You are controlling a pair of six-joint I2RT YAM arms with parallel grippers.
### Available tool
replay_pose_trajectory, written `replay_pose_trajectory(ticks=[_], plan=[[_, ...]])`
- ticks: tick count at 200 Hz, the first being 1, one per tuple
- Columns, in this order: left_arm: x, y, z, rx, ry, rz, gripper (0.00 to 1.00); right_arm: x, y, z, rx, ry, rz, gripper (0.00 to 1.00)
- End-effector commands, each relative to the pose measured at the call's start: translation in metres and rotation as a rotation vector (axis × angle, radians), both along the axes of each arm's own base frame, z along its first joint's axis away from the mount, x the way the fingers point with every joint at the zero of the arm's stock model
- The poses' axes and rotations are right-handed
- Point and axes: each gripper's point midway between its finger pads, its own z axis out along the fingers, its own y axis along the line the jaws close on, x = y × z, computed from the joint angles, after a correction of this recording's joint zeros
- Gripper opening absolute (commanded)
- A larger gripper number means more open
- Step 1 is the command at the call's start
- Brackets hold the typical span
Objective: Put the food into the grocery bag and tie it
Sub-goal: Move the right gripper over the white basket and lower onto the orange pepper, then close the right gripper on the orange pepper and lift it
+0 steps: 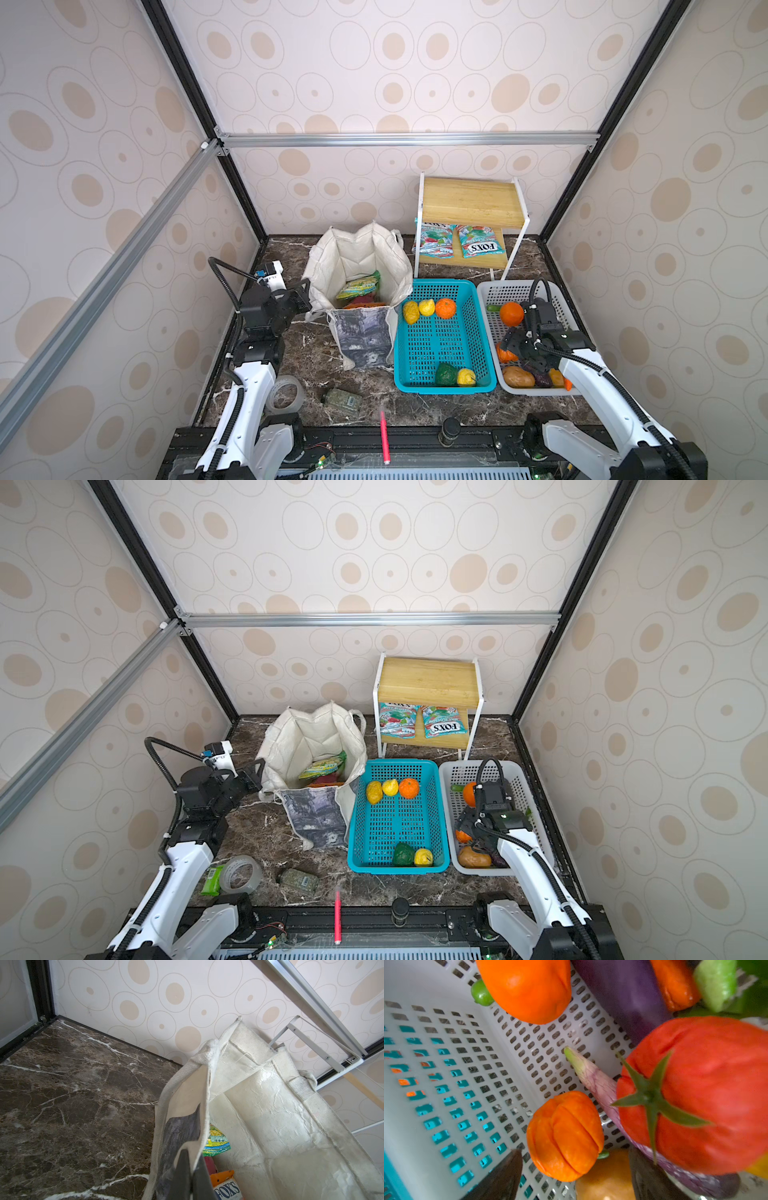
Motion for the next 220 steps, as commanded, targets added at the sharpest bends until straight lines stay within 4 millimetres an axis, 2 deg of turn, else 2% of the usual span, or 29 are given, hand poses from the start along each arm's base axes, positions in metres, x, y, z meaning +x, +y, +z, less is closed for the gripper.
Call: replay_pose_trajectory(ticks=[1,47,82,120,144,196,220], plan=[[-0.001,-0.001,0.013,0.000,-0.048,-0.011,0.00,0.011,0.007,-0.005,0.055,-0.028,-0.011,0.84],[-0.001,-0.001,0.012,-0.004,-0.044,-0.007,0.00,0.014,0.011,-0.022,0.123,0.004,-0.028,0.85],[-0.001,-0.001,0.012,-0.003,-0.050,-0.007,0.00,0.012,0.011,-0.034,0.178,0.000,-0.043,0.76],[-0.001,-0.002,0.011,-0.011,-0.045,-0.014,0.00,0.009,0.004,-0.033,0.133,0.016,-0.032,0.68],[-0.001,-0.001,0.011,-0.007,-0.045,-0.008,0.00,0.008,-0.001,-0.013,0.097,-0.016,-0.020,0.64],[-0.002,-0.003,0.014,-0.013,-0.055,-0.019,0.00,0.016,0.002,0.055,0.086,-0.193,0.040,0.58],[-0.001,-0.003,0.014,-0.015,-0.056,-0.020,0.00,0.024,0.012,0.087,0.141,-0.267,0.055,0.56]])
